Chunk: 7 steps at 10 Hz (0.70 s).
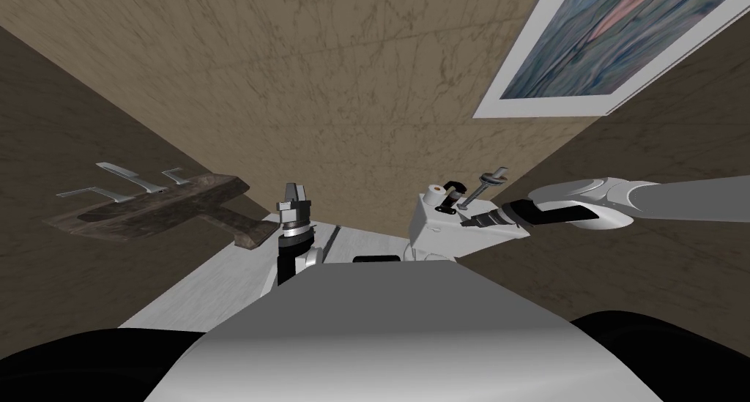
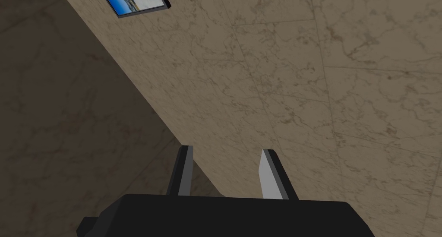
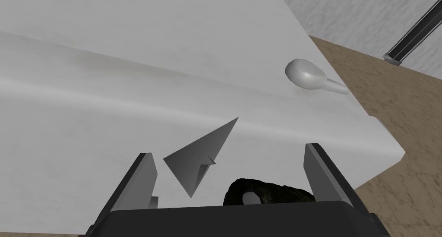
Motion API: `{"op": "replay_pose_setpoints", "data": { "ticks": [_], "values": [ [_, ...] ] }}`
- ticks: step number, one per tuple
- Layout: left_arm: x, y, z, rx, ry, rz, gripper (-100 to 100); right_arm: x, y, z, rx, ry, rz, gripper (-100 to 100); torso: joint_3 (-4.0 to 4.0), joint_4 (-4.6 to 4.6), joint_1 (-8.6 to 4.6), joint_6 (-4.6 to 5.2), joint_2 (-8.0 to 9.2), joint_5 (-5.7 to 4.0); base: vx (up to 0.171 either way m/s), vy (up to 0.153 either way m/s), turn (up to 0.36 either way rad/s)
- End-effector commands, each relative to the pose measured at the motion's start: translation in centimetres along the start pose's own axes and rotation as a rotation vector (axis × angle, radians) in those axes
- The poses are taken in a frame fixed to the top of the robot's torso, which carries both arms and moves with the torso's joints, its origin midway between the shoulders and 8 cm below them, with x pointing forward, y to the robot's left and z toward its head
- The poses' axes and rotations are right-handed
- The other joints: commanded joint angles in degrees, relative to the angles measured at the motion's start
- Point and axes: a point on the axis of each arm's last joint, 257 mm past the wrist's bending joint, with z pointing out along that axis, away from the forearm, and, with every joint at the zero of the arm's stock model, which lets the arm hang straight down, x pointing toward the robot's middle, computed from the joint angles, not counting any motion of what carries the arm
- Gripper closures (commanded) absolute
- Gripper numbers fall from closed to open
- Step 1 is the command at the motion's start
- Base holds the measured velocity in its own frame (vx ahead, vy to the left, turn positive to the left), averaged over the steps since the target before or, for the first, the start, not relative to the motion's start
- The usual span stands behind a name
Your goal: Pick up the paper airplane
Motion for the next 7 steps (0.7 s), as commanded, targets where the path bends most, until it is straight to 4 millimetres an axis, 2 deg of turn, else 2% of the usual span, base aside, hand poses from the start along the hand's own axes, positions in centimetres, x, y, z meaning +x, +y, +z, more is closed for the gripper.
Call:
{"op": "replay_pose_setpoints", "data": {
  "ticks": [1,7],
  "values": [
    [0.00,0.00,0.00,0.000,0.000,0.000,0,-0.04,-0.03,-0.02,0.001,0.000,0.000,-100,0.00,0.00,0.00,0.00,0.00,0.00,0.006,-0.001,-0.015],
    [0.00,0.00,0.00,0.000,0.000,0.000,0,-0.25,-0.16,-0.07,0.007,-0.002,-0.002,-100,0.04,0.02,0.00,0.00,0.07,0.00,0.003,0.000,0.004]
  ]
}}
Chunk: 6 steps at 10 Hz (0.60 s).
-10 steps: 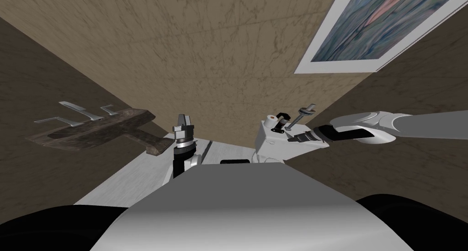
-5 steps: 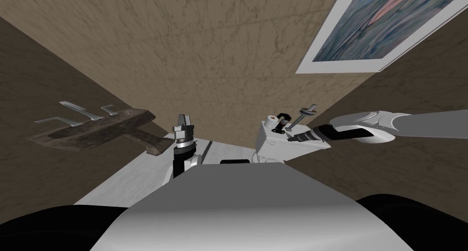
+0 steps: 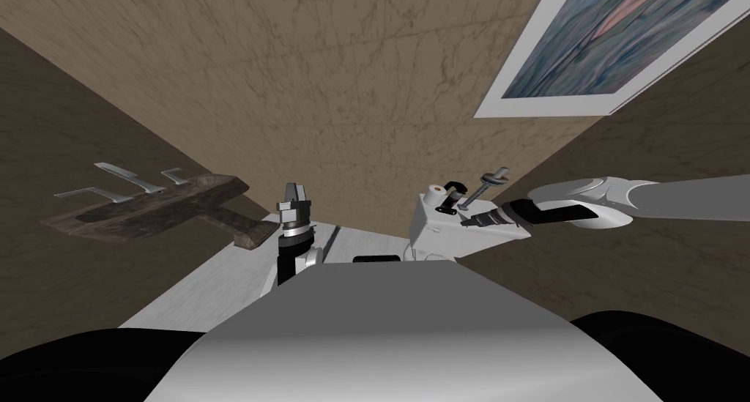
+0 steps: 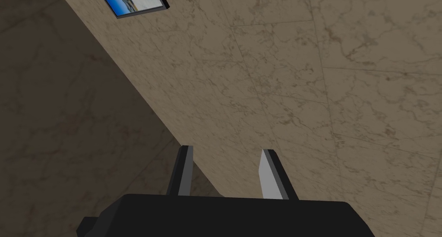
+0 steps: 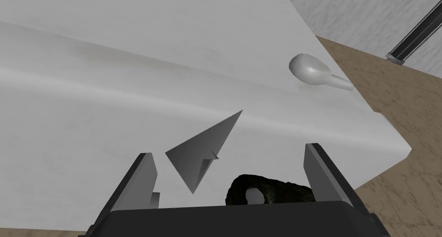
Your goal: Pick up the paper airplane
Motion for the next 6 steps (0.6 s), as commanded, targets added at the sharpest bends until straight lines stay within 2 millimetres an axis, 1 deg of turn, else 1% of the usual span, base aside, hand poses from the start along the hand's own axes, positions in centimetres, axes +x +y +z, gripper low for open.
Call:
{"op": "replay_pose_setpoints", "data": {
  "ticks": [1,5,6],
  "values": [
    [0.0,0.0,0.0,0.000,0.000,0.000,0,0.0,0.0,0.0,0.000,0.000,0.000,-100,0.00,0.00,0.00,0.00,0.00,0.00,0.009,-0.002,-0.027],
    [0.0,0.0,0.0,0.000,0.000,0.000,0,0.0,0.0,0.0,0.000,0.000,0.000,-100,0.02,0.01,0.00,0.01,0.02,0.00,-0.003,0.000,0.009],
    [0.0,0.0,0.0,0.000,0.000,0.000,0,-2.4,-0.4,-1.0,0.015,-0.027,-0.056,-100,0.00,0.00,0.00,0.01,0.00,0.00,-0.027,0.005,0.091]
  ]
}}
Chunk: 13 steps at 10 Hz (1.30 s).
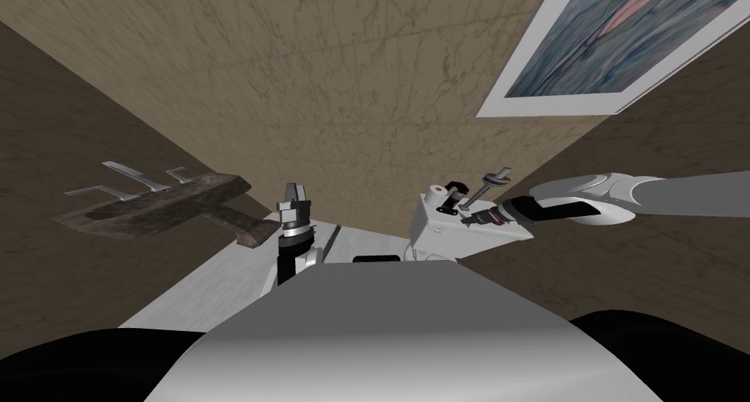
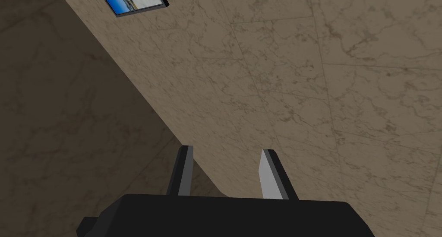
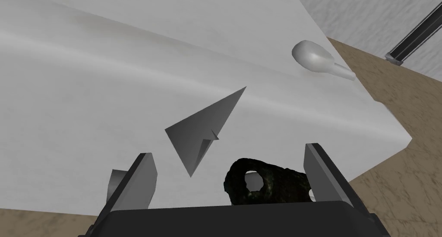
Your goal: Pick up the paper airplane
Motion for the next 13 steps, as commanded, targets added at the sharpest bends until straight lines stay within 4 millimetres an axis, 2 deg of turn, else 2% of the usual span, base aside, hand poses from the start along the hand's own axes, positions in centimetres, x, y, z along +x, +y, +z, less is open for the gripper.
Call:
{"op": "replay_pose_setpoints", "data": {
  "ticks": [1,9,10,11,12,13],
  "values": [
    [0.0,0.0,0.0,0.000,0.000,0.000,0,-1.2,-0.1,-0.3,0.005,-0.011,-0.028,-100,0.00,0.00,0.00,0.00,0.00,0.00,-0.019,0.004,0.062],
    [0.0,0.0,0.0,0.000,0.000,0.000,0,-1.2,-0.1,-0.3,0.005,-0.011,-0.028,-100,-0.02,-0.01,-0.03,0.04,-0.04,-0.03,0.001,0.000,-0.005],
    [0.0,0.0,0.0,0.000,0.000,0.000,0,0.7,0.0,0.3,-0.005,0.008,0.009,-100,-0.03,-0.01,-0.04,0.05,-0.07,-0.03,0.082,-0.004,-0.062],
    [0.0,0.0,0.0,0.000,0.000,0.000,0,1.3,0.0,0.5,-0.008,0.013,0.020,-100,-0.14,-0.05,-0.08,0.07,-0.27,-0.05,0.055,-0.006,-0.082],
    [0.0,0.0,0.0,0.000,0.000,0.000,0,0.8,0.0,0.5,-0.006,0.008,0.009,-100,-0.14,-0.06,-0.09,0.06,-0.24,-0.05,0.009,0.000,-0.016],
    [0.0,0.0,0.0,0.000,0.000,0.000,0,0.8,0.0,0.5,-0.005,0.009,0.011,0,-0.09,-0.04,-0.06,0.03,-0.15,-0.03,0.000,0.000,0.000]
  ]
}}
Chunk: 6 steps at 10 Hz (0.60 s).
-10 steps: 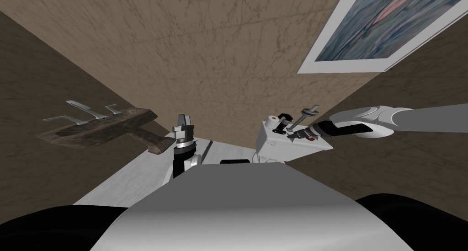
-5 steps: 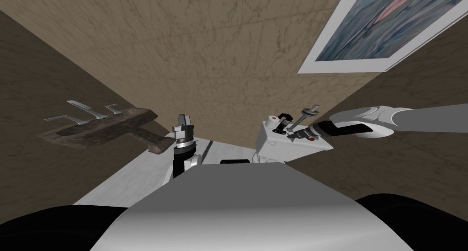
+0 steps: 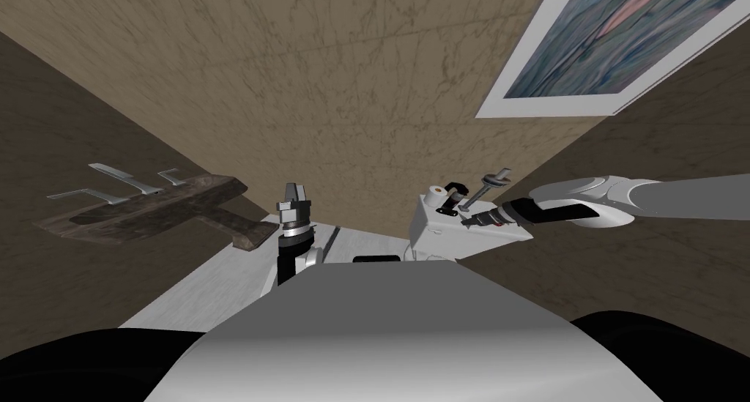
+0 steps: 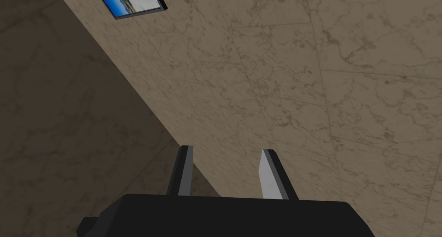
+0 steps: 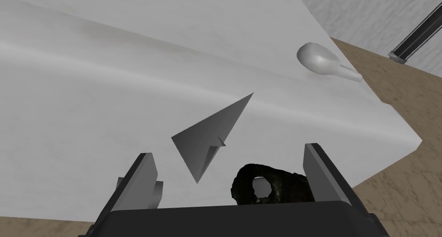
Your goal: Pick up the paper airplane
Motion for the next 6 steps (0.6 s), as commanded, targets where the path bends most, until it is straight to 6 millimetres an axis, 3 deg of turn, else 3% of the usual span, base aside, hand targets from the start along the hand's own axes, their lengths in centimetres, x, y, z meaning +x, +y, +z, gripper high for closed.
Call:
{"op": "replay_pose_setpoints", "data": {
  "ticks": [1,3,5,6],
  "values": [
    [0.0,0.0,0.0,0.000,0.000,0.000,0,1.5,-0.3,0.5,0.004,-0.002,0.013,-100,0.00,0.00,0.00,0.00,0.00,0.00,0.027,0.008,0.111],
    [0.0,0.0,0.0,0.000,0.000,0.000,0,3.3,-0.6,1.0,0.010,-0.003,0.030,-100,-0.06,-0.02,0.03,-0.01,-0.10,0.00,0.051,0.013,0.100],
    [0.0,0.0,0.0,0.000,0.000,0.000,0,3.4,-0.7,1.0,0.008,-0.002,0.030,-100,-0.08,-0.04,0.03,-0.01,-0.14,0.00,0.030,0.006,0.026],
    [0.0,0.0,0.0,0.000,0.000,0.000,0,3.4,-0.7,1.0,0.010,-0.003,0.030,100,-0.04,-0.02,0.02,0.00,-0.06,0.01,0.000,0.000,0.000]
  ]
}}
